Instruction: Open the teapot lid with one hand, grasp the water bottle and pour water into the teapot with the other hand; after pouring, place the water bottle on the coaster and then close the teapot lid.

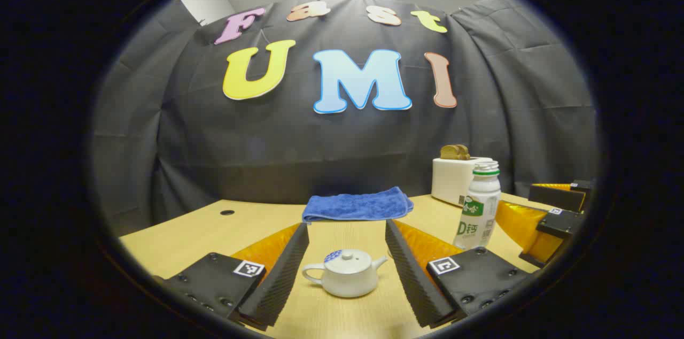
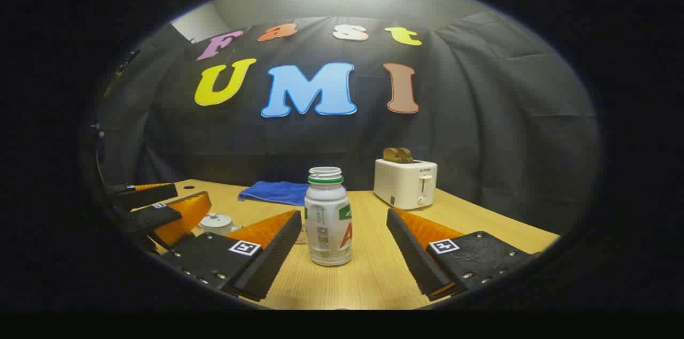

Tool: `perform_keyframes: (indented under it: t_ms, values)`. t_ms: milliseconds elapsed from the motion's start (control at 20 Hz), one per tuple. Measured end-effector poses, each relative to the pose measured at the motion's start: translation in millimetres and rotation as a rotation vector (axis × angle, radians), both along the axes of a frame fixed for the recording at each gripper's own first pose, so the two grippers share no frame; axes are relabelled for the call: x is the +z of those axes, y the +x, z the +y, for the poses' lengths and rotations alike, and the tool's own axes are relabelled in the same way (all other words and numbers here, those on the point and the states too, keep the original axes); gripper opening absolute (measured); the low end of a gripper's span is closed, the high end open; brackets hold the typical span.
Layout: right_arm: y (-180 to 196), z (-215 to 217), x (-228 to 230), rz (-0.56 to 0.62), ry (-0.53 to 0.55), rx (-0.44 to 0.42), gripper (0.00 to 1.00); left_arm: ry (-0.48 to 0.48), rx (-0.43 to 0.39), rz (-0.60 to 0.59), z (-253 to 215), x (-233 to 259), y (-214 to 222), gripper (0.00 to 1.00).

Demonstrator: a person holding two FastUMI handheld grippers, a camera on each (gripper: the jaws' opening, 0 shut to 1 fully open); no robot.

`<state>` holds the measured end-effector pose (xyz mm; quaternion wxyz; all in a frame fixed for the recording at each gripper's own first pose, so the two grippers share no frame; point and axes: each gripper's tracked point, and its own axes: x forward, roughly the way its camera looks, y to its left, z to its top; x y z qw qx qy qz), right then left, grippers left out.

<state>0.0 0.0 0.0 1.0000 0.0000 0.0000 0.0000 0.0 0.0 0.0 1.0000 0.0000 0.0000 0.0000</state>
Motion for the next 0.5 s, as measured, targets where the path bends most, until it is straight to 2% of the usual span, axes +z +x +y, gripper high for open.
perform_keyframes:
  t_ms: [500]
  values:
    - [6.2, -1.1, -4.8, 0.015, 0.004, 0.012, 0.99, -0.004, -0.009, 0.040, -2.4, -15.8, 23.2, 0.99]
